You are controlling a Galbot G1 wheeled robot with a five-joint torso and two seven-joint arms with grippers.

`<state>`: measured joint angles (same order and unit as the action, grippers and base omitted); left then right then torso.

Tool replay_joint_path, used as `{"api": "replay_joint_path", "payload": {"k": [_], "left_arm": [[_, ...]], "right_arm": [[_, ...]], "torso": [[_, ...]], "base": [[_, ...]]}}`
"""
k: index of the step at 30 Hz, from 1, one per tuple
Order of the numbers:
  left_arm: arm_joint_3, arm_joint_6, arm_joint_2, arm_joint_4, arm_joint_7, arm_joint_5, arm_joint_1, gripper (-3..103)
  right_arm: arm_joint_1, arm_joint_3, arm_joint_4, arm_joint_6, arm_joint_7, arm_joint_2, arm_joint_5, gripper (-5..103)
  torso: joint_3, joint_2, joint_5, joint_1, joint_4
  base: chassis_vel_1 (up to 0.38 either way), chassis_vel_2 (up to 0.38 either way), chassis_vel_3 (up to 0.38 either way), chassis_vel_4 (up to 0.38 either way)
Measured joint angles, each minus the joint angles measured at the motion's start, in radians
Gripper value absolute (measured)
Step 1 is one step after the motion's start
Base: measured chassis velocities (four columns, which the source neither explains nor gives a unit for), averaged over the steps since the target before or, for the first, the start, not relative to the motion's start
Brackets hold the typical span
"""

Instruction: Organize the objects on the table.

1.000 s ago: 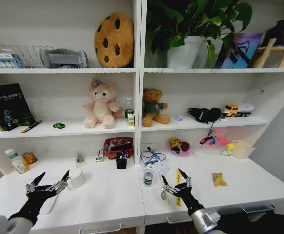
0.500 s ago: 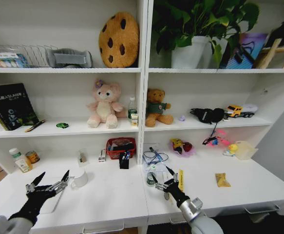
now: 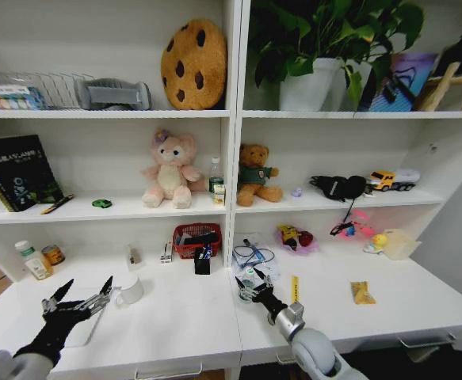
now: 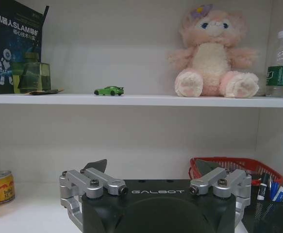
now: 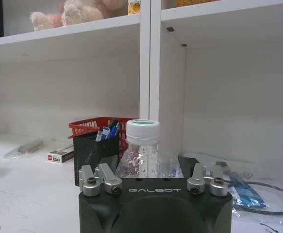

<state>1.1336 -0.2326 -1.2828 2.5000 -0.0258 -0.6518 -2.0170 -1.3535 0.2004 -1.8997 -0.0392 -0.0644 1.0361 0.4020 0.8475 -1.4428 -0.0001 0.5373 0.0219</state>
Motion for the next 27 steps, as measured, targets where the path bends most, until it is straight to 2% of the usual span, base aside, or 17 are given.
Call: {"api": "replay_joint_path", "payload": {"k": [2,3,5,6,9,10,13,17,20,21,22,23,25,27], "left_arm": [[0.000,0.000,0.000,0.000,0.000,0.000,0.000,100],[0.000,0.000,0.000,0.000,0.000,0.000,0.000,100],[0.000,0.000,0.000,0.000,0.000,0.000,0.000,100],[0.000,0.000,0.000,0.000,0.000,0.000,0.000,100],[0.000,0.000,0.000,0.000,0.000,0.000,0.000,100],[0.000,0.000,0.000,0.000,0.000,0.000,0.000,100],[0.000,0.000,0.000,0.000,0.000,0.000,0.000,100],[0.000,0.000,0.000,0.000,0.000,0.000,0.000,100],[0.000,0.000,0.000,0.000,0.000,0.000,0.000,100],[0.000,0.000,0.000,0.000,0.000,0.000,0.000,100],[0.000,0.000,0.000,0.000,0.000,0.000,0.000,100],[0.000,0.000,0.000,0.000,0.000,0.000,0.000,100],[0.000,0.000,0.000,0.000,0.000,0.000,0.000,100],[0.000,0.000,0.000,0.000,0.000,0.000,0.000,100]], "right_arm": [[-0.010,0.007,-0.005,-0.005,-0.006,-0.001,0.000,64],[-0.010,0.007,-0.005,-0.005,-0.006,-0.001,0.000,64],[-0.018,0.012,-0.009,-0.008,-0.010,0.001,-0.003,53],[-0.018,0.012,-0.009,-0.008,-0.010,0.001,-0.003,53],[-0.026,0.018,-0.018,-0.009,-0.013,0.004,-0.004,37],[-0.026,0.018,-0.018,-0.009,-0.013,0.004,-0.004,37],[-0.042,0.035,-0.039,-0.009,-0.020,0.003,-0.001,28],[-0.074,0.068,-0.093,0.001,-0.039,-0.009,0.023,25],[-0.220,0.164,-0.246,-0.005,-0.054,-0.050,0.047,25],[-0.220,0.164,-0.246,-0.005,-0.054,-0.050,0.047,25],[-0.321,0.214,-0.320,-0.024,-0.065,-0.054,0.043,25],[-0.321,0.214,-0.320,-0.024,-0.065,-0.054,0.043,25],[-0.468,0.271,-0.404,-0.058,-0.069,-0.031,-0.017,25],[-0.517,0.285,-0.432,-0.072,-0.066,-0.015,-0.056,25]], "torso": [[0.000,0.000,0.0001,0.000,0.0000],[0.000,0.000,0.0001,0.000,0.0000],[0.000,0.000,0.0000,0.000,-0.0001],[0.000,0.000,0.0000,0.000,-0.0001],[0.000,0.000,0.0001,0.000,-0.0001],[0.000,0.000,0.0001,0.000,-0.0001],[0.000,0.000,0.0003,0.000,-0.0002],[0.000,0.000,0.0003,0.000,-0.0003],[0.000,0.000,0.0000,0.000,0.0000],[0.000,0.000,0.0000,0.000,0.0000],[0.000,0.000,0.0002,0.000,0.0000],[0.000,0.000,0.0002,0.000,0.0000],[0.000,0.000,0.0000,0.000,0.0002],[0.000,0.000,0.0000,0.000,0.0001]], "base": [[0.000,0.000,0.000,0.000],[0.000,0.000,0.000,0.000],[0.000,0.000,0.000,0.000],[0.000,0.000,0.000,0.000],[0.000,0.000,0.000,0.000],[0.000,0.000,0.000,0.000],[0.000,0.000,0.000,0.000],[0.000,0.000,0.000,0.000],[0.000,0.000,0.000,0.000],[0.000,0.000,0.000,0.000],[0.000,0.000,0.000,0.000],[0.000,0.000,0.000,0.000],[0.000,0.000,0.000,0.000],[0.000,0.000,0.000,0.000]]}}
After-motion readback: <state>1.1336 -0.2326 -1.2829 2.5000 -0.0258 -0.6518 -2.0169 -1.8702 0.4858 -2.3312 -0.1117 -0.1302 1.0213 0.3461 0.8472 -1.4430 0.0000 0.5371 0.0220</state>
